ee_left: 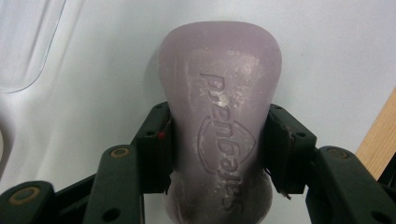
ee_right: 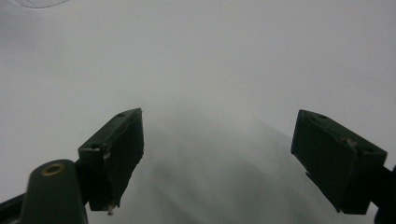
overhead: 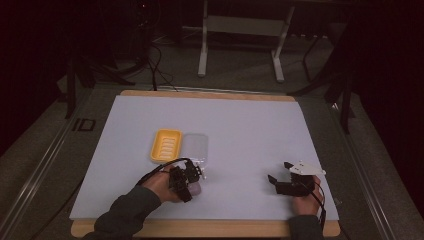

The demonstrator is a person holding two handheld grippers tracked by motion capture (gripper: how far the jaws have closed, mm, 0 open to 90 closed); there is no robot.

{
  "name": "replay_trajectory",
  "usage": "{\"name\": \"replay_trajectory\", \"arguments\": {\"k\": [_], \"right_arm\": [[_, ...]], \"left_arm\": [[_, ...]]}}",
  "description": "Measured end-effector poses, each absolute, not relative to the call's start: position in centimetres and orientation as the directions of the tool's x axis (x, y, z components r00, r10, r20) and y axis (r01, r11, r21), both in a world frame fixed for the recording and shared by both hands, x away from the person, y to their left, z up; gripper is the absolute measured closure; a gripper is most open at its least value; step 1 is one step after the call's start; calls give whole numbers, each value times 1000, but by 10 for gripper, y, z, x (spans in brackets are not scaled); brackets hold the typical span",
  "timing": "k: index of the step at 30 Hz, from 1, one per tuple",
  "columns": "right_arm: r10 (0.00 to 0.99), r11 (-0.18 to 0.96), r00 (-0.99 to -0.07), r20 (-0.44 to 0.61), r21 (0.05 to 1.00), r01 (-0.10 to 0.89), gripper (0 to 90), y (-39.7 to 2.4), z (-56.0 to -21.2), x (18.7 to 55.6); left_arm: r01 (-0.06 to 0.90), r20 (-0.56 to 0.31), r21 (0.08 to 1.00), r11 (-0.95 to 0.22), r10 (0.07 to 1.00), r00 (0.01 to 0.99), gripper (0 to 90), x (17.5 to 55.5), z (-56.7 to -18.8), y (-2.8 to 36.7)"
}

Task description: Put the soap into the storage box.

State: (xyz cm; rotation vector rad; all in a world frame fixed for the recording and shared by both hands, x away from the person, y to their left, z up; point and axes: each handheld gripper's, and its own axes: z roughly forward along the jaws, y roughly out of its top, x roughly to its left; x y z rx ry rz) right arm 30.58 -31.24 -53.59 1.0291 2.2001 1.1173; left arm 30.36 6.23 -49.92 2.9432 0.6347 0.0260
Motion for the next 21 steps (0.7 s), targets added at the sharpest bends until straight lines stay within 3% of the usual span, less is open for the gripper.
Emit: {"name": "replay_trajectory", "arguments": {"k": [9,15,21], "right_arm": [[788,392,-612,-68,823,412,168,-312,-536,306],[787,393,-613,-69,822,412,168,-312,-536,306],[787,394,-613,-68,820,415,168,-312,-536,306]], "left_arm": [[382,-13,89,-920,382,924,422,304,-500,57],[391,-17,85,-916,391,920,486,307,-498,58],[383,-6,76,-921,384,923,490,306,-498,56]]}}
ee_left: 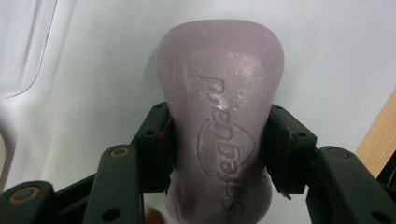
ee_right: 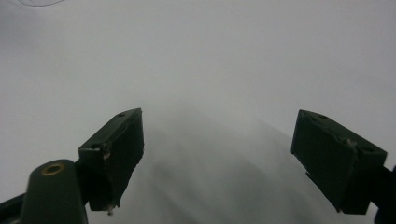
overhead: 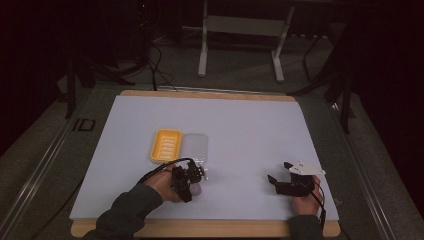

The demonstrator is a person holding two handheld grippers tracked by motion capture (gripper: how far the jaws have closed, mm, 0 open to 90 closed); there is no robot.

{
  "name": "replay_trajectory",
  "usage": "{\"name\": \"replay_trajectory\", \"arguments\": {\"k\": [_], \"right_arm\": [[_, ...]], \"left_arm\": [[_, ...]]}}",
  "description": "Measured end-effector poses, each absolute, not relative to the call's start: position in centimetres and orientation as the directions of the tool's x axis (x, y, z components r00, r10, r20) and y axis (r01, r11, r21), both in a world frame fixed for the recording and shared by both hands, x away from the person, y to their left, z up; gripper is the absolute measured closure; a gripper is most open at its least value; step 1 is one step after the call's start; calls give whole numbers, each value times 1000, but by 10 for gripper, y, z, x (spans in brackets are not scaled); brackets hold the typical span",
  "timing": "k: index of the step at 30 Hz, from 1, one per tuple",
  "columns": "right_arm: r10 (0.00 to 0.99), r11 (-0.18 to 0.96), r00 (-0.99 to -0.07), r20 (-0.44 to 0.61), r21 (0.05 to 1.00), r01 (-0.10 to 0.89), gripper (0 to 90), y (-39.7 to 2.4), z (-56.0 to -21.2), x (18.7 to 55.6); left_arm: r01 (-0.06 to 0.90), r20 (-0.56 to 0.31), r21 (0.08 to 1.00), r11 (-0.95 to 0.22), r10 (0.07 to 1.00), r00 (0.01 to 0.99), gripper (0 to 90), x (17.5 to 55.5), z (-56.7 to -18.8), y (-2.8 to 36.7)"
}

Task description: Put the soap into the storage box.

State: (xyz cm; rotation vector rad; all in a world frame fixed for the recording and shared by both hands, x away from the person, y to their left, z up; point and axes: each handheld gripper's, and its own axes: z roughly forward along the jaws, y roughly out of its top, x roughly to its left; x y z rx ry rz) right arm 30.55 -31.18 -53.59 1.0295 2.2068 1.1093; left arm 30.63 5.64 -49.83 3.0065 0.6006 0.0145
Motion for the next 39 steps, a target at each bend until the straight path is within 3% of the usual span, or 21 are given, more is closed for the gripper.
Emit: {"name": "replay_trajectory", "arguments": {"k": [39], "right_arm": [[782,401,-619,-72,818,412,169,-311,-536,306]], "left_arm": [[373,-21,115,-921,373,928,500,315,-481,69]]}}
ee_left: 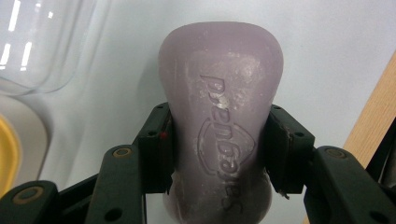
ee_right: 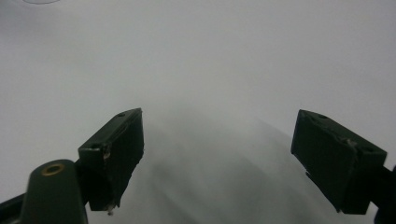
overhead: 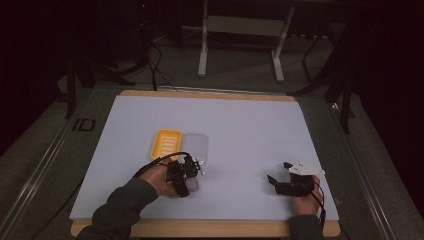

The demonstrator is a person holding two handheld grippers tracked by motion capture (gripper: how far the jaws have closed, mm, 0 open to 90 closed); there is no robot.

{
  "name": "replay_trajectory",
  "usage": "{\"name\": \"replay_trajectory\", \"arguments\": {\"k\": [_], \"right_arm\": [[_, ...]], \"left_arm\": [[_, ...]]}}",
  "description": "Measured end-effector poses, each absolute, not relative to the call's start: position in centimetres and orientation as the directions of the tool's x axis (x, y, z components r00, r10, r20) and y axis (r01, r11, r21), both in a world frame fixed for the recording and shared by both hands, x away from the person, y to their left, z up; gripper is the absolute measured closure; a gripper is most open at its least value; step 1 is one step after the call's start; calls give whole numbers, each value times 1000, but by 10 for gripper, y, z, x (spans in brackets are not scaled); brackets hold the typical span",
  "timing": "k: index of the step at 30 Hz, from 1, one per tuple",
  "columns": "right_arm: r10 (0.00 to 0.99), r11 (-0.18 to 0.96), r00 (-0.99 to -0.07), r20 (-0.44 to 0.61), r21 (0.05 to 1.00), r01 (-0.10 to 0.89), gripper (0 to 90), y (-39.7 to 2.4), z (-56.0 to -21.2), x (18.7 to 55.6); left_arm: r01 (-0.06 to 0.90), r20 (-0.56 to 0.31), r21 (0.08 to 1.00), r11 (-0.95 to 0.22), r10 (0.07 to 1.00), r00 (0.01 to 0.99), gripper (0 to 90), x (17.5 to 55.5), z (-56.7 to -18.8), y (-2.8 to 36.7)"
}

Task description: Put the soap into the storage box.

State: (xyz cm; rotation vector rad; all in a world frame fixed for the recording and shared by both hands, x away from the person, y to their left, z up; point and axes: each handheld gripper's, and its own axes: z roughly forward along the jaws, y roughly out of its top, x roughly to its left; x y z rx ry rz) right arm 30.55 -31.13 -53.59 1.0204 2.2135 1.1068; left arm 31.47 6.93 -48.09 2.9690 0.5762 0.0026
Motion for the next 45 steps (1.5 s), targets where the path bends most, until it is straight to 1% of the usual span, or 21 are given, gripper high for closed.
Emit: {"name": "replay_trajectory", "arguments": {"k": [16,45], "right_arm": [[783,401,-618,-72,818,412,169,-311,-536,305],[783,401,-618,-73,819,411,169,-311,-536,305]], "left_arm": [[393,-21,127,-911,393,919,500,321,-469,76],[434,25,183,-882,445,895,500,335,-435,91]]}}
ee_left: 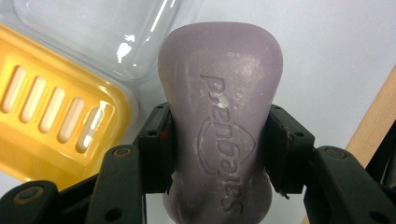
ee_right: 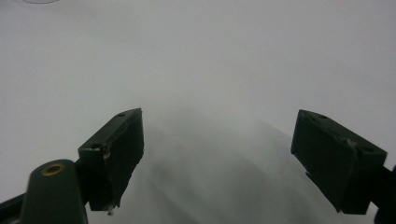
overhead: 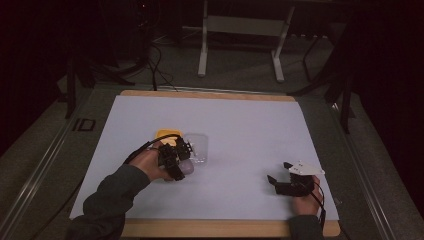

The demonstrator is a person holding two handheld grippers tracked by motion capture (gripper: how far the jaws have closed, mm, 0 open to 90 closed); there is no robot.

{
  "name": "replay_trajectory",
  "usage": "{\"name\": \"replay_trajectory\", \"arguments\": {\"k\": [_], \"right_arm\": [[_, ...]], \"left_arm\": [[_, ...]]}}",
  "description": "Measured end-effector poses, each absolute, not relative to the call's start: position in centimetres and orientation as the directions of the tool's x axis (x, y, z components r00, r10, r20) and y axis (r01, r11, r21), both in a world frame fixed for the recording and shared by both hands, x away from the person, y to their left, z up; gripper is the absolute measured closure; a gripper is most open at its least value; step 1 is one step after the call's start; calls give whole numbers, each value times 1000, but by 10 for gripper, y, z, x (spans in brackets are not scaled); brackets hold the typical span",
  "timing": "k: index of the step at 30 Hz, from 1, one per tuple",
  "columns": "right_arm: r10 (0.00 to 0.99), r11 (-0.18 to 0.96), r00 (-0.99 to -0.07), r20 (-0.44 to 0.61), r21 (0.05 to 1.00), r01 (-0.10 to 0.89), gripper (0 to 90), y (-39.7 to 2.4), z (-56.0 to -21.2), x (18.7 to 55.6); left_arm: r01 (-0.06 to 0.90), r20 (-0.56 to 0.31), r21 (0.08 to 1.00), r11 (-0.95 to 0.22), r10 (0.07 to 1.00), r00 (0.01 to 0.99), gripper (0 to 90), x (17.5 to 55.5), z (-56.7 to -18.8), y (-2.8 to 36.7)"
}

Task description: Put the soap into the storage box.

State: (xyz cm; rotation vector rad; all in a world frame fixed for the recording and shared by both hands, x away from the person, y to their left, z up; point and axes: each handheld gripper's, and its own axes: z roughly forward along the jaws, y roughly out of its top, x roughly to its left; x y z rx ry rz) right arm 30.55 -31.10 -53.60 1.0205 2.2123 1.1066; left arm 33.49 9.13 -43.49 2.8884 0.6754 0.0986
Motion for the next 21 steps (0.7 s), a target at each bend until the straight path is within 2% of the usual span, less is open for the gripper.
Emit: {"name": "replay_trajectory", "arguments": {"k": [21], "right_arm": [[781,403,-620,-76,819,409,169,-311,-536,306]], "left_arm": [[442,44,209,-872,460,887,500,343,-415,98]]}}
